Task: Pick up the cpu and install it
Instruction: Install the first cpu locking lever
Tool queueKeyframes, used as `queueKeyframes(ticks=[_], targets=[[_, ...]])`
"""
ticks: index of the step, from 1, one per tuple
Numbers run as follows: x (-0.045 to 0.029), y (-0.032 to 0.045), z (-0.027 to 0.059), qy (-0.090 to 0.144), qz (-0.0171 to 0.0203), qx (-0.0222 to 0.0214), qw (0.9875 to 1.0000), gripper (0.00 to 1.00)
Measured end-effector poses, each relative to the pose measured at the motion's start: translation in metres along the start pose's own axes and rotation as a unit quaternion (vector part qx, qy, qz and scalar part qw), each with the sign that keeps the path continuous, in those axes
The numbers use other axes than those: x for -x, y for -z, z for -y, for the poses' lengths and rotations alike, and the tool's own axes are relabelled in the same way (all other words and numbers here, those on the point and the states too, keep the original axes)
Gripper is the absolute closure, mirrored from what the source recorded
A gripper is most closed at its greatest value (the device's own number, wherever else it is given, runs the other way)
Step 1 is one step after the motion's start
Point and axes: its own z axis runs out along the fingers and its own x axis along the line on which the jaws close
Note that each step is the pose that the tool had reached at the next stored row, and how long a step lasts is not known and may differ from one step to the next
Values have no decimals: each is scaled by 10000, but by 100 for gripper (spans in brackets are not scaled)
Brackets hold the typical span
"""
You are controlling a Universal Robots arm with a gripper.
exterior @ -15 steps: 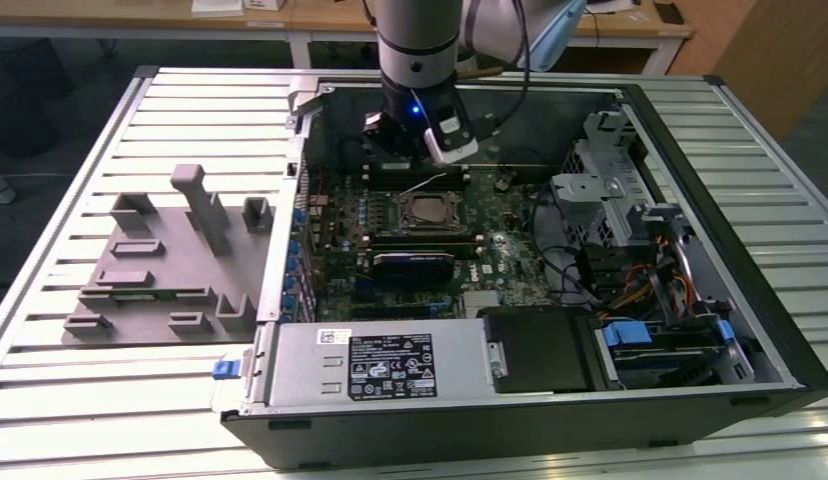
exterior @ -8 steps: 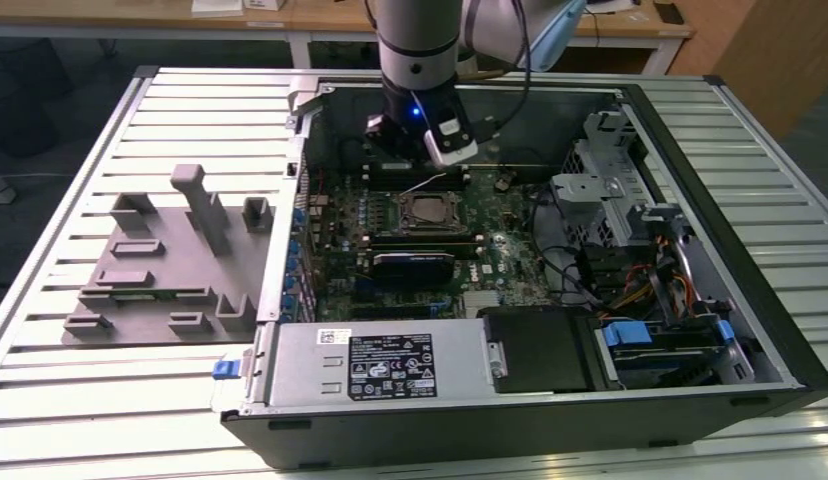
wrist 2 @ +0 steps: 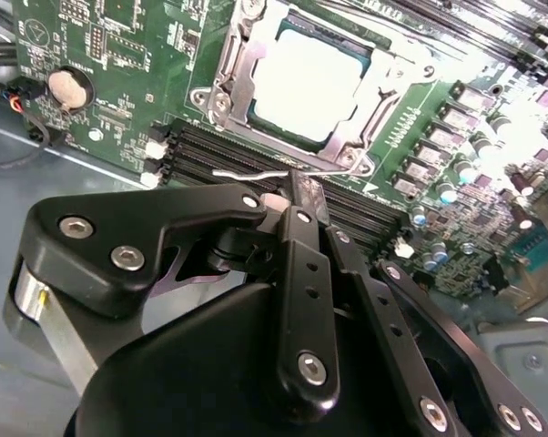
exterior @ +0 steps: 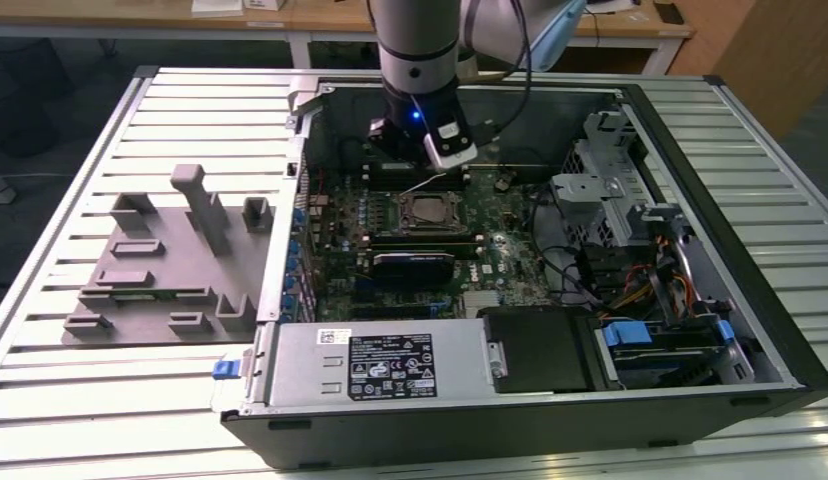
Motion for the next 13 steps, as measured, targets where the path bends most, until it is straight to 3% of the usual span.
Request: queueKeyframes(ticks=[3, 13], targets=[[1, -16, 0, -29, 48, 4, 10000, 89], [50, -61, -32, -152, 115, -28, 9998, 89]])
